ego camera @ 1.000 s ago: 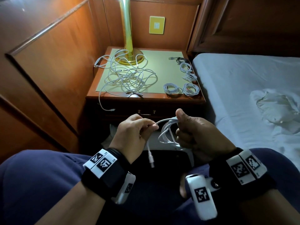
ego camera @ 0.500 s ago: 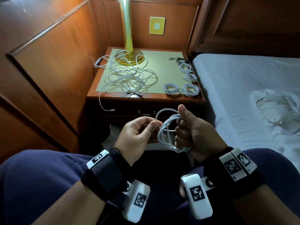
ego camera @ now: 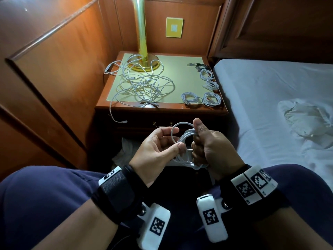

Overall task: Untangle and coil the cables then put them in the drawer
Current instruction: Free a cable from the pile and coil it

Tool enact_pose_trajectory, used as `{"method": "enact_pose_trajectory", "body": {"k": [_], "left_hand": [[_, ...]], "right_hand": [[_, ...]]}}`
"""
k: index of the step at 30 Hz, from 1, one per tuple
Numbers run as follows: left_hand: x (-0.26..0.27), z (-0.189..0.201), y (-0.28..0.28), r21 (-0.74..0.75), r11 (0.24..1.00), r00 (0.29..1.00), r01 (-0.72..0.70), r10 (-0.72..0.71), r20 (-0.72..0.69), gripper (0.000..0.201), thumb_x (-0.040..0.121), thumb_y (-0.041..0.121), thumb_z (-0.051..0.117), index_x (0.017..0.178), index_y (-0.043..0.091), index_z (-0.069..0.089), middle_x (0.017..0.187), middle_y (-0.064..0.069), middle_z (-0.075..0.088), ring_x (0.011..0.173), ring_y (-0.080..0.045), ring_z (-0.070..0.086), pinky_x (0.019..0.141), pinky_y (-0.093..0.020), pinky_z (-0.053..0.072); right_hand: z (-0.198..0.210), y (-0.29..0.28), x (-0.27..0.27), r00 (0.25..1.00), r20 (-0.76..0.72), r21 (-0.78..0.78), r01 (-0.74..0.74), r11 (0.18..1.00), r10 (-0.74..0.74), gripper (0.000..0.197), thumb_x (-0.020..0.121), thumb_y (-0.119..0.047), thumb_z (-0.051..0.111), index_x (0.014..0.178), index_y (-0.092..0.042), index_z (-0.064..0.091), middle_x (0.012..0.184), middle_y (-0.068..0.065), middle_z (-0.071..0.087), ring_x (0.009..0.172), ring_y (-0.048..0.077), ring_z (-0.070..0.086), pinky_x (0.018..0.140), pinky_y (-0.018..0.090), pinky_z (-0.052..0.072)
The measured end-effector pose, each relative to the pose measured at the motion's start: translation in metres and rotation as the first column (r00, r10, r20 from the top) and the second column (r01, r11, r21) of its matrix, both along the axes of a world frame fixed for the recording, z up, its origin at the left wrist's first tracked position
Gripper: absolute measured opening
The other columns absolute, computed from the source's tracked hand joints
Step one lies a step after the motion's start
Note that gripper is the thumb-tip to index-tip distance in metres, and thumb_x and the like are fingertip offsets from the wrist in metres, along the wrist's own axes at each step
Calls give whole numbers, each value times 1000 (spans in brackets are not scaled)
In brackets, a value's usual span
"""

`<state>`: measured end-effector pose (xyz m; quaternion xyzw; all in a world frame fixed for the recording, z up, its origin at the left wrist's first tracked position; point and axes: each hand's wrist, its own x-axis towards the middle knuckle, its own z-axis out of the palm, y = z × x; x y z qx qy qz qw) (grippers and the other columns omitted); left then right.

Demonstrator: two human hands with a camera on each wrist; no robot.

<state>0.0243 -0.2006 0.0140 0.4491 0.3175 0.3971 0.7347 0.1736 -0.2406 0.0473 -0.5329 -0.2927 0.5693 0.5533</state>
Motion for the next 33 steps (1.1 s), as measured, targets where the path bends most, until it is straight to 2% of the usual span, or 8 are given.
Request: {"method": "enact_pose_trajectory", "body": {"k": [5, 8, 11, 16, 20, 26, 31, 33], "left_hand": [[7, 5, -1, -103, 995, 995, -18, 29, 100, 60, 80, 9, 69, 135, 12, 46, 82, -7, 69, 73, -19, 66, 82, -43, 50], [9, 8, -3, -114, 993, 991, -36, 50, 122, 69, 76, 15, 66, 140, 15, 40, 84, -12, 69, 74, -21, 67, 79, -42, 53], [9, 6, -4, -98, 994, 994, -44, 53, 97, 74, 76, 18, 68, 142, 16, 34, 84, -12, 72, 73, -21, 69, 74, -34, 57], [7, 5, -2, -31, 1000, 998, -1, 3, 66, 76, 66, 1, 73, 136, 11, 45, 96, -21, 67, 80, -18, 72, 75, -24, 59], [9, 0, 3, 8, 998, 998, -57, 57, -3, 56, 77, 1, 72, 130, 1, 53, 85, -11, 71, 74, -15, 70, 74, -22, 57], [7, -4, 5, -87, 995, 999, -41, 41, 0, 52, 76, 18, 78, 123, 4, 63, 90, -10, 71, 92, -30, 61, 92, -48, 42], [5, -5, 7, -116, 993, 1000, 8, -6, 16, 36, 80, 17, 71, 114, 6, 72, 94, -14, 71, 92, -30, 59, 88, -45, 38], [4, -4, 7, -83, 996, 1000, 16, -17, -11, 29, 82, 18, 75, 110, 9, 74, 85, -7, 71, 85, -23, 60, 80, -35, 40]], "right_hand": [[-1, 3, -1, 1000, 1, 4, 24, 1000, -24, 56, 103, -43, 44, 55, -18, 30, 40, -2, 21, 30, 9, 20, 37, 17, 21], [-4, 4, -1, 998, 53, 14, 46, 999, -46, 55, 102, -45, 45, 56, -17, 32, 40, -2, 24, 29, 9, 23, 37, 18, 24], [-5, 4, 3, 993, 77, 23, 87, 996, -89, 55, 100, -49, 45, 55, -20, 34, 42, -3, 25, 32, 10, 23, 41, 21, 24], [-11, 4, 6, 972, 180, 66, 142, 988, -151, 63, 98, -52, 47, 44, -21, 36, 40, -2, 29, 32, 14, 27, 44, 26, 27], [-16, 7, 6, 963, 222, 105, 129, 986, -150, 62, 100, -52, 46, 47, -22, 37, 41, -2, 30, 33, 12, 27, 45, 25, 26], [-24, 14, 6, 913, 380, 154, 96, 983, -149, 62, 86, -70, 49, 47, -22, 45, 44, 2, 35, 40, 19, 33, 53, 40, 34], [-23, 12, 4, 872, 447, 208, 114, 971, -198, 63, 85, -74, 47, 51, -21, 46, 45, -5, 38, 43, 15, 36, 54, 38, 36], [-22, 12, 4, 853, 474, 231, 121, 966, -220, 64, 84, -76, 47, 51, -21, 44, 45, -5, 39, 44, 15, 37, 53, 36, 35]]}}
